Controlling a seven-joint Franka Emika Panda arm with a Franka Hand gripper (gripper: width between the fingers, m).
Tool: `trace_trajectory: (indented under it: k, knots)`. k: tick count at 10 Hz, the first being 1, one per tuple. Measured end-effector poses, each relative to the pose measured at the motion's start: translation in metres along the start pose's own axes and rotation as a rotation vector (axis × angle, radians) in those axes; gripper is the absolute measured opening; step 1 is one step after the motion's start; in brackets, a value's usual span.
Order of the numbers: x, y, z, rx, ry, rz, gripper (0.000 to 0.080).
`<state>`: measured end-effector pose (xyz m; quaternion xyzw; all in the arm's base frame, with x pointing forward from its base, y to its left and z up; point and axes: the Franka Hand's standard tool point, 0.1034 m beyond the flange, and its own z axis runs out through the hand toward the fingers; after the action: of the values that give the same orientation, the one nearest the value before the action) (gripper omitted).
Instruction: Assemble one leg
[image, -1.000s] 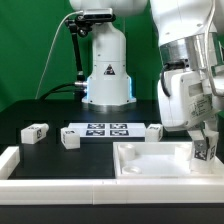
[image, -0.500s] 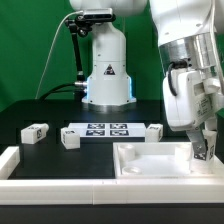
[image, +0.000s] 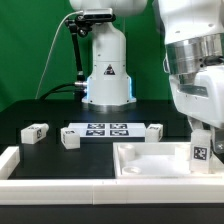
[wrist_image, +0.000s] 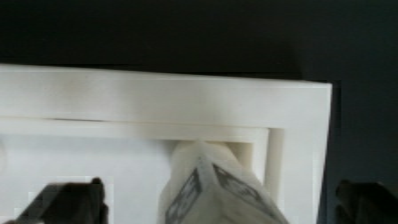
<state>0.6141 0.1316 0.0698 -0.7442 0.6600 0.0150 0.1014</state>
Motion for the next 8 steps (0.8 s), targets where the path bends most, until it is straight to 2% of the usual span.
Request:
trace_trajectory:
  k: [1, 3, 8]
  knots:
    - [-0.003, -0.002, -0.001, -0.019, 0.008, -0.15, 0.0649]
    - [-0.005, -0.005, -0.002, -0.035, 0.021, -0.355, 0.0649]
    - [0.009, -0.011, -0.008, -0.053, 0.026, -0.865, 0.0649]
